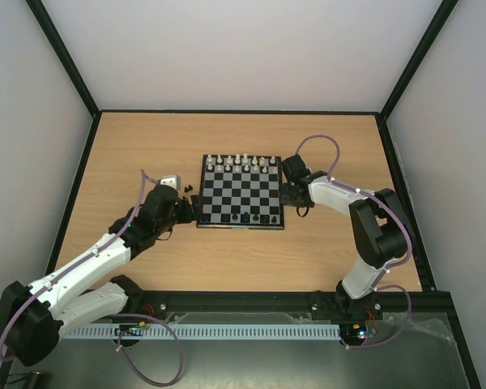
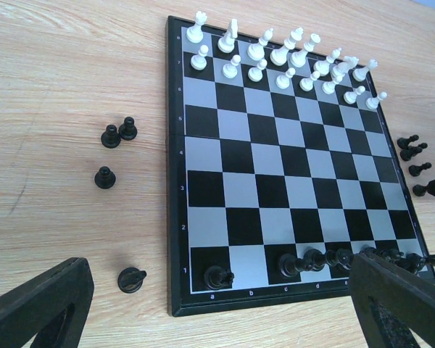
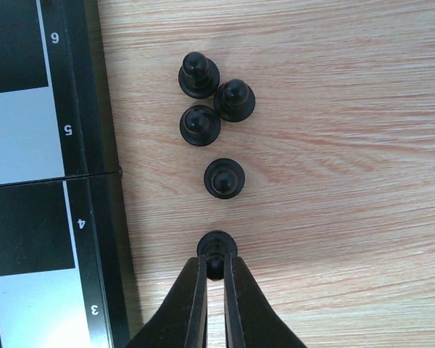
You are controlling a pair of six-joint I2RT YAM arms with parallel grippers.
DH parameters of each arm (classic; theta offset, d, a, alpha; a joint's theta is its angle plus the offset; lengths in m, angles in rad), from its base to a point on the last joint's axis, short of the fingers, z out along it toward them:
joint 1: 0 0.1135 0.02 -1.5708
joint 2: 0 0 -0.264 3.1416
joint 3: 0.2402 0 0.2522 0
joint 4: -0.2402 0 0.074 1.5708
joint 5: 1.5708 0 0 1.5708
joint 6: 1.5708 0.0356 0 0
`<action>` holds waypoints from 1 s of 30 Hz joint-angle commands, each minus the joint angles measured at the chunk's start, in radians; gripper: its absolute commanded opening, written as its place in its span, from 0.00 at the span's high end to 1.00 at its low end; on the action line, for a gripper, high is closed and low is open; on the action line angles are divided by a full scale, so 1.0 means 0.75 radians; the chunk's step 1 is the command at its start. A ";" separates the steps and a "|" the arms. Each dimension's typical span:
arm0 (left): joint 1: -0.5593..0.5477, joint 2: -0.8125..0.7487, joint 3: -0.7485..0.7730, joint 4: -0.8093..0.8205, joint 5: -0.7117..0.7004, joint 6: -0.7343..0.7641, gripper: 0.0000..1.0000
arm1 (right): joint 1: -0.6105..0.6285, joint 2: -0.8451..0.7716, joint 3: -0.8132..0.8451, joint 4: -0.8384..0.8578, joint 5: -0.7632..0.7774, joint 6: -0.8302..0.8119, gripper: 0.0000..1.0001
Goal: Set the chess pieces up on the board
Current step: Pick up the chess piece at the center of the board, then place the chess piece on the chessboard.
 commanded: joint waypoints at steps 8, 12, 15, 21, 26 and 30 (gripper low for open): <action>0.007 -0.045 0.005 -0.005 -0.023 -0.007 0.01 | 0.158 -0.195 0.166 -0.244 0.006 -0.006 0.97; 0.008 -0.052 0.000 -0.002 -0.023 -0.018 0.00 | 0.234 -0.113 0.275 -0.312 -0.055 -0.037 0.97; 0.008 -0.058 -0.008 -0.002 -0.024 -0.020 0.01 | 0.284 -0.047 0.324 -0.318 -0.088 -0.043 0.97; 0.010 -0.075 -0.012 -0.021 -0.033 -0.024 0.01 | 0.403 0.097 0.450 -0.348 -0.102 -0.048 0.97; 0.012 -0.091 -0.014 -0.032 -0.042 -0.024 0.01 | 0.474 0.182 0.531 -0.386 -0.078 -0.045 0.97; 0.012 -0.096 -0.018 -0.036 -0.040 -0.025 0.01 | 0.499 0.206 0.545 -0.399 -0.052 -0.036 0.97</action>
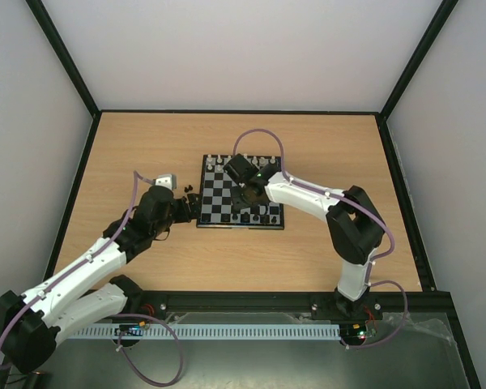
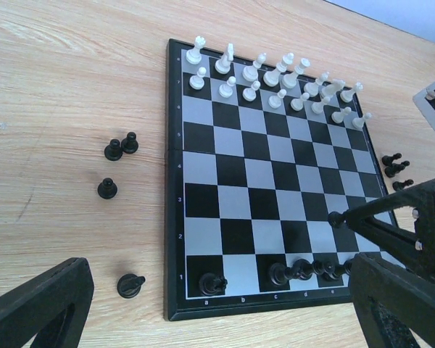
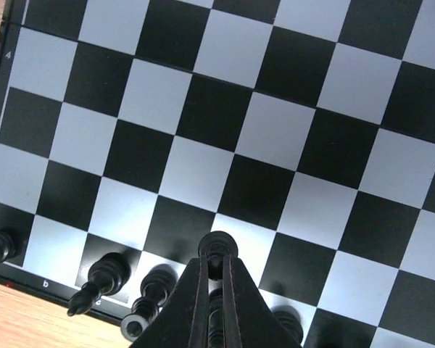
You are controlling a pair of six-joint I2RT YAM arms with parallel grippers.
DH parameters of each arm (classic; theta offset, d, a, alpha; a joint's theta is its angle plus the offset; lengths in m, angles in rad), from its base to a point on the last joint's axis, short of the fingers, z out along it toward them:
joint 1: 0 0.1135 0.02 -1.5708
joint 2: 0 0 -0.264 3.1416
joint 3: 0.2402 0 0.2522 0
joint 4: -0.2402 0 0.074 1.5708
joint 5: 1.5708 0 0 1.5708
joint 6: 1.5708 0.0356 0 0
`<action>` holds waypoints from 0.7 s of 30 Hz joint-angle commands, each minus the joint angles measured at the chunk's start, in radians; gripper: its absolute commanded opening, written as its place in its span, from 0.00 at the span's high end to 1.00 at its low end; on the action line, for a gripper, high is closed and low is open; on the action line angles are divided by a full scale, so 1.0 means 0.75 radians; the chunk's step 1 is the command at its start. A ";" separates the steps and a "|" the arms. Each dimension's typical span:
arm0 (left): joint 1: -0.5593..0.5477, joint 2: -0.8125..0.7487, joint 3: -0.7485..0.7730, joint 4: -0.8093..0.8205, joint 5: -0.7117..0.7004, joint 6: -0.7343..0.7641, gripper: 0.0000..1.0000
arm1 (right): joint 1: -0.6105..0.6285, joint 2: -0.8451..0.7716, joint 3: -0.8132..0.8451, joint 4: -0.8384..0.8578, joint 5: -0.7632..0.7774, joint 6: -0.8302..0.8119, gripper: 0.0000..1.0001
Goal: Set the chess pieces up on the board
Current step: Place the chess piece on the chessboard.
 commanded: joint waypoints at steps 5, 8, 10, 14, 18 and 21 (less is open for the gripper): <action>0.012 -0.033 -0.021 -0.026 -0.028 -0.001 0.01 | 0.044 0.045 0.043 -0.130 0.057 0.006 0.96; 0.012 -0.037 -0.022 -0.028 -0.026 -0.002 0.01 | 0.057 0.057 0.043 -0.136 0.069 0.011 0.95; 0.014 -0.039 -0.026 -0.027 -0.026 -0.002 0.00 | 0.059 0.066 0.043 -0.137 0.071 0.011 0.95; 0.017 -0.043 -0.029 -0.028 -0.024 -0.003 0.01 | 0.060 0.084 0.044 -0.134 0.069 0.011 0.94; 0.018 -0.048 -0.032 -0.031 -0.024 -0.002 0.01 | 0.060 0.096 0.038 -0.127 0.066 0.011 0.93; 0.020 -0.050 -0.032 -0.034 -0.024 -0.003 0.01 | 0.060 0.101 0.034 -0.124 0.059 0.009 0.93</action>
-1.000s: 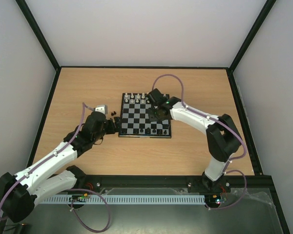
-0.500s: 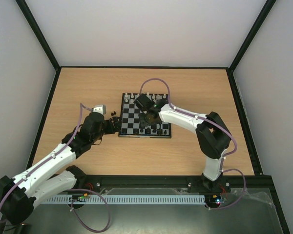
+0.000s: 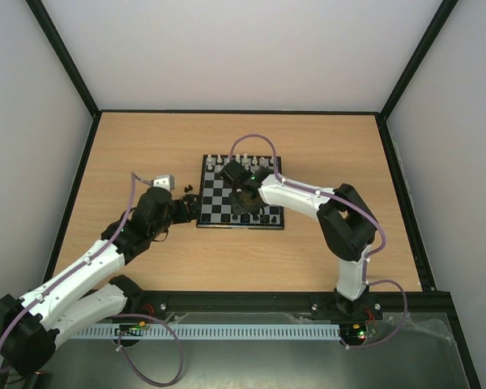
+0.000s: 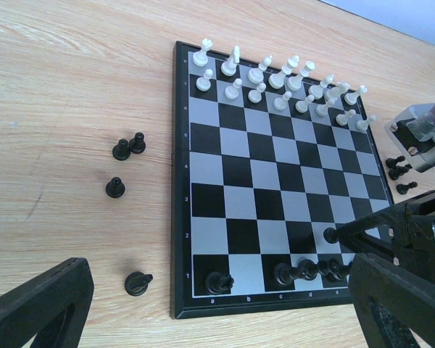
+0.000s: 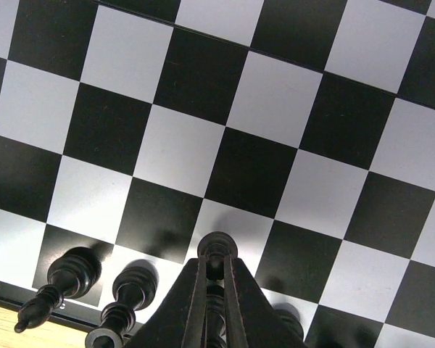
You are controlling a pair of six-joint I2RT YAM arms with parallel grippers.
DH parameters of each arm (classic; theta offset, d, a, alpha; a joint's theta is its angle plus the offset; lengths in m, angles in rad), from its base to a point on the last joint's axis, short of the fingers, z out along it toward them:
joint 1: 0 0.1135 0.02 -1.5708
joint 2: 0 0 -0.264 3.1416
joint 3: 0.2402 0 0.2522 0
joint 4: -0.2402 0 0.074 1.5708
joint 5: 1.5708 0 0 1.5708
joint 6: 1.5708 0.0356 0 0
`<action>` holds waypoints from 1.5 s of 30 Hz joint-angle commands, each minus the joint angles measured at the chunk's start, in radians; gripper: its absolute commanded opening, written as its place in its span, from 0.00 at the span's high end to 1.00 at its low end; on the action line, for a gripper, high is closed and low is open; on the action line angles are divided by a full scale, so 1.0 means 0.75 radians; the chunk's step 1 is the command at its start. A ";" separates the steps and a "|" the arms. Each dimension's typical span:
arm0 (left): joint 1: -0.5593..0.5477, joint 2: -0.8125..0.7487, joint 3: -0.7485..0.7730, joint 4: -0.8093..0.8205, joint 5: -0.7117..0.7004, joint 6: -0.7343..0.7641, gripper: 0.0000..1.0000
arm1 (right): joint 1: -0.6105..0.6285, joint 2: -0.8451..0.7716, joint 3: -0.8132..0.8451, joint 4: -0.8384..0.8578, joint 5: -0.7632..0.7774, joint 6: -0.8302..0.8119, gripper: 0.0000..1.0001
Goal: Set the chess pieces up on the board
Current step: Place the chess piece on the chessboard.
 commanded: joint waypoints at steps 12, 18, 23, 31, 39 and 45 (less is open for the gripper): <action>0.014 -0.027 -0.027 -0.020 -0.013 -0.001 0.00 | 0.009 0.046 0.000 -0.059 0.003 0.002 0.89; 0.014 -0.029 -0.026 -0.022 -0.012 -0.001 0.01 | 0.009 0.051 -0.004 -0.051 -0.002 0.003 0.84; 0.016 -0.029 -0.027 -0.022 -0.011 -0.001 0.01 | 0.009 0.039 0.000 -0.052 0.002 0.005 0.81; 0.016 -0.028 -0.025 -0.018 -0.005 0.001 0.00 | 0.009 0.039 0.009 -0.070 0.023 0.003 0.87; 0.017 -0.035 -0.021 -0.024 -0.004 -0.001 0.00 | 0.009 0.041 0.000 -0.076 0.044 0.007 0.87; 0.016 -0.036 -0.019 -0.025 -0.003 -0.001 0.00 | 0.009 0.033 -0.005 -0.082 0.048 0.007 0.87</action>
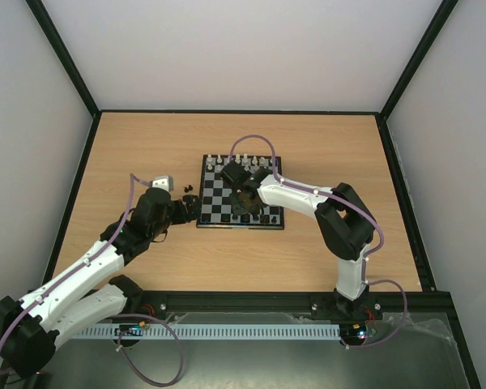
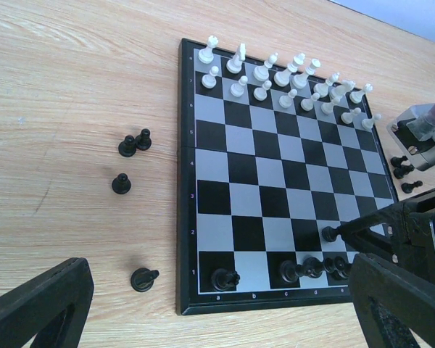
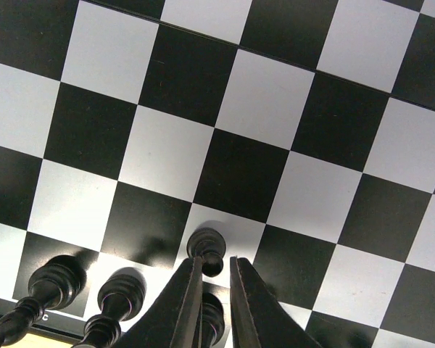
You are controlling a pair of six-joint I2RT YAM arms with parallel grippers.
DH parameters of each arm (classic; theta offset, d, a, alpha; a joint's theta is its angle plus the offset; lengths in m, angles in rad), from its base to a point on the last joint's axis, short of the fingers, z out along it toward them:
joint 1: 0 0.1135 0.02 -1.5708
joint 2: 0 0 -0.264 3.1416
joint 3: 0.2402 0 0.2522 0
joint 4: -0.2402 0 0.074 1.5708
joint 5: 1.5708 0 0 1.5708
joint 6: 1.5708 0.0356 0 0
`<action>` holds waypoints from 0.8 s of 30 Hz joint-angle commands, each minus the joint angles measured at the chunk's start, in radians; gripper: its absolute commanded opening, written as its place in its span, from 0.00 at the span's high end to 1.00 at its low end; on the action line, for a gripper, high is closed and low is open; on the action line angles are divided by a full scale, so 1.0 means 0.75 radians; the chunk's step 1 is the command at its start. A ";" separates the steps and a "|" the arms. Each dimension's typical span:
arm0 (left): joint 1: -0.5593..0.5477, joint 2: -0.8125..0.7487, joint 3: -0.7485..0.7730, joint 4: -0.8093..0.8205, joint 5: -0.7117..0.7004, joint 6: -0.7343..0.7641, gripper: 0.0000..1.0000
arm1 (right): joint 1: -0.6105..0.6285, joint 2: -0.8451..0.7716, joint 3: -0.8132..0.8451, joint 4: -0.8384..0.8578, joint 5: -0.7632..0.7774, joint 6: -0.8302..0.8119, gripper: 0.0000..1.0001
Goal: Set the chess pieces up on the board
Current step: Place the chess piece on the chessboard.
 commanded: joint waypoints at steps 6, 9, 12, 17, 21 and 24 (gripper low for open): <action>0.008 -0.018 -0.003 -0.013 -0.003 -0.002 0.01 | 0.009 0.002 -0.008 -0.074 0.002 0.002 0.84; 0.007 -0.018 -0.005 -0.013 -0.003 -0.002 0.00 | 0.009 -0.006 -0.015 -0.066 -0.009 0.000 0.78; 0.007 -0.018 -0.005 -0.011 -0.003 -0.001 0.01 | 0.009 -0.018 -0.020 -0.067 -0.006 0.001 0.76; 0.008 -0.015 -0.005 -0.009 -0.003 -0.004 0.00 | 0.009 -0.046 -0.028 -0.058 -0.003 0.006 0.71; 0.009 -0.013 -0.003 -0.012 -0.003 -0.004 0.00 | 0.009 -0.114 -0.052 -0.025 -0.014 0.012 0.61; 0.010 -0.023 0.000 -0.021 -0.002 -0.001 0.00 | 0.009 -0.170 -0.065 0.019 -0.052 0.011 0.48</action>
